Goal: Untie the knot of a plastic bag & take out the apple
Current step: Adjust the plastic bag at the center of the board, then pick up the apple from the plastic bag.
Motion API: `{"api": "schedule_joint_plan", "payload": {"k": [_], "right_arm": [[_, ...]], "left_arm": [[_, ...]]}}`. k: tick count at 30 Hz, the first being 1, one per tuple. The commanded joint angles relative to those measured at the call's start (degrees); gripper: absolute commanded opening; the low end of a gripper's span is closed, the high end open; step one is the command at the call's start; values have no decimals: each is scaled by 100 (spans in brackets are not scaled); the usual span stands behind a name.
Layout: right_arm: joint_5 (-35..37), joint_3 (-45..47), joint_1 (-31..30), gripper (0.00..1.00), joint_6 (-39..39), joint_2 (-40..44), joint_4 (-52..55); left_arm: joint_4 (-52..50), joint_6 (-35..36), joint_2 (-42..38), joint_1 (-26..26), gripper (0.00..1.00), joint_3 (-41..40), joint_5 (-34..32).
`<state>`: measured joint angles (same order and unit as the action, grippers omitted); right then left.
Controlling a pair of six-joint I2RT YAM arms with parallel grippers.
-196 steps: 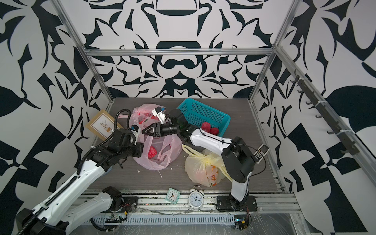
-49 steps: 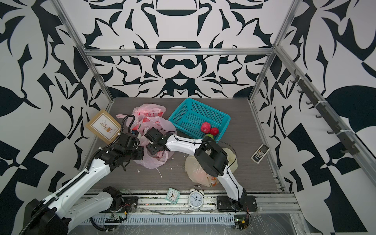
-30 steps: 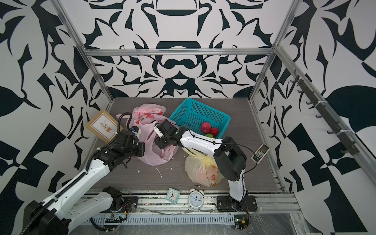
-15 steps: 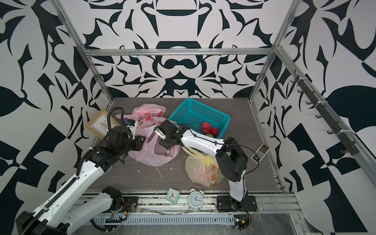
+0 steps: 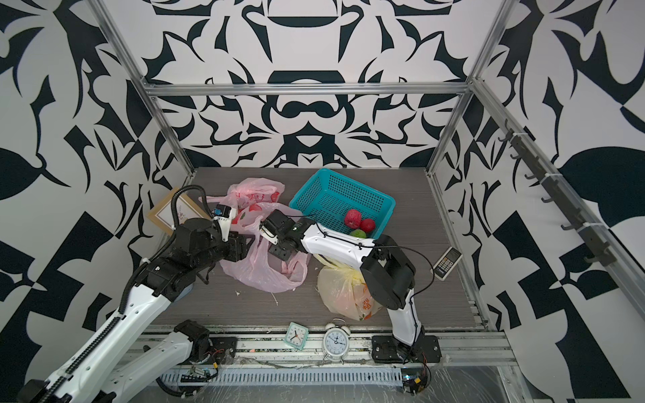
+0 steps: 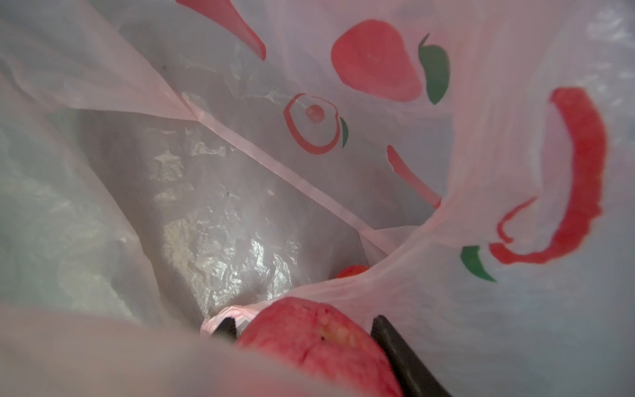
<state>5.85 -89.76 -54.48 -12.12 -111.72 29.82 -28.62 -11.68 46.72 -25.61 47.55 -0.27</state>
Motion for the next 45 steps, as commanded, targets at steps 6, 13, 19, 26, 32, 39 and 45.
{"api": "schedule_joint_plan", "payload": {"k": [6,13,19,26,32,39,45], "right_arm": [[211,-196,0,51,-21,97,79],[198,-130,3,51,-11,150,96],[154,-111,3,51,-11,133,56],[84,-18,-1,48,-1,254,31],[-17,298,-1,47,-49,482,-205],[8,469,-33,47,-89,606,-264],[-327,781,-19,47,35,1200,-1033]], "left_arm": [[-31,219,-222,21,73,252,208],[314,557,355,23,75,412,493],[468,927,617,22,68,529,553],[398,966,1023,21,14,626,78],[779,977,1006,21,1,485,-742],[1168,1020,1045,47,0,547,-1139],[920,767,1093,47,0,295,-890]]}}
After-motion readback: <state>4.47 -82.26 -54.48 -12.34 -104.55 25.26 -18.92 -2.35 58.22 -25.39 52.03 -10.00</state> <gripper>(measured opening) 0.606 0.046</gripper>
